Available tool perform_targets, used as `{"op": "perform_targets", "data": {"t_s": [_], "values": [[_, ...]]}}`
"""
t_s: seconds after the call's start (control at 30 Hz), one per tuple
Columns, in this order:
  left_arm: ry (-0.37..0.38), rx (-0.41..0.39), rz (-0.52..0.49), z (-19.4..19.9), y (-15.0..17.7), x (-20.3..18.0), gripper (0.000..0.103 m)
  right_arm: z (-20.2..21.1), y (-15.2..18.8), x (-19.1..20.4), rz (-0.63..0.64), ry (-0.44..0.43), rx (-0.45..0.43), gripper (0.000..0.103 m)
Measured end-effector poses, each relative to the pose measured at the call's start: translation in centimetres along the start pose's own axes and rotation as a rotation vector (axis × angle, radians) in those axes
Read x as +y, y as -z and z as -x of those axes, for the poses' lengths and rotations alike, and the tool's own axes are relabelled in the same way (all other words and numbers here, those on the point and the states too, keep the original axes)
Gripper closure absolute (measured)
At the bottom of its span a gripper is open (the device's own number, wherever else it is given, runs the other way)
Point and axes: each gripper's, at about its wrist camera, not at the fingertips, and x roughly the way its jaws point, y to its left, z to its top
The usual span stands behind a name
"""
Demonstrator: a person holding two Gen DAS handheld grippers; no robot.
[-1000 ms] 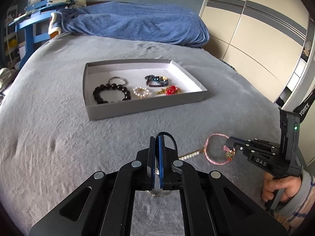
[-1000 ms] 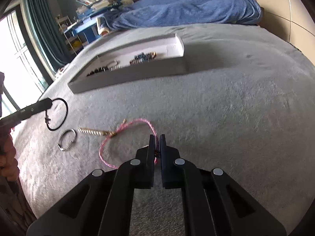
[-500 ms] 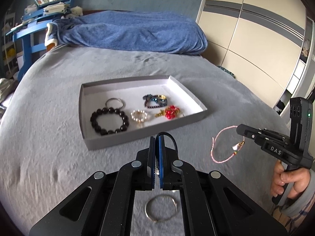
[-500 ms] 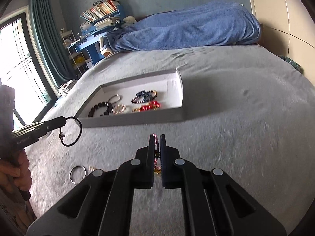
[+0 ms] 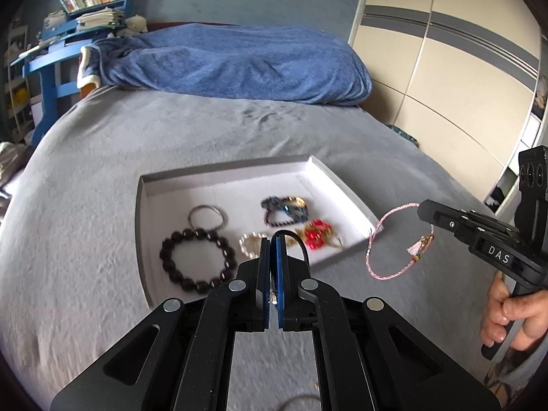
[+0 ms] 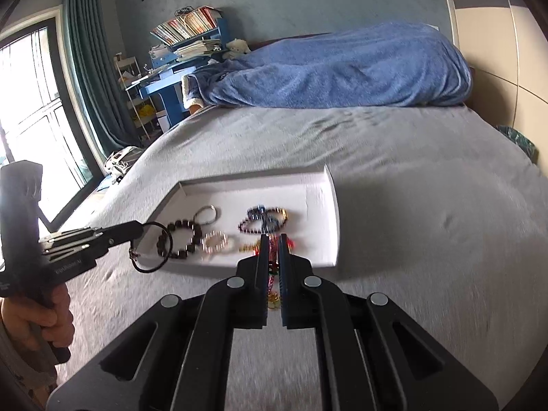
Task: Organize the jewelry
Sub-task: 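Lower both bracelets into the tray and open both tools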
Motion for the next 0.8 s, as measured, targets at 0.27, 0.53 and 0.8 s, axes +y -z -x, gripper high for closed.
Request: {"op": "perform_targets", "data": {"t_s": [0.27, 0.53, 0.8], "values": [[-0.015, 0.006, 0.021, -2.9, -2.0, 1.4, 0.099, -4.1, -3.6, 1.0, 0.01, -0.022, 0.004, 0.098], [-0.042, 0.05, 0.029, -6.5, -2.5, 2.0, 0.099, -8.9, -4.6, 1.8, 0.024, -0.039, 0.058, 0.098], [-0.071, 0.116, 0.006, -9.5, -1.3, 2.3, 0.099, -12.4, -3.0, 1.3, 0.062, 0.008, 0.138, 0.098]]}}
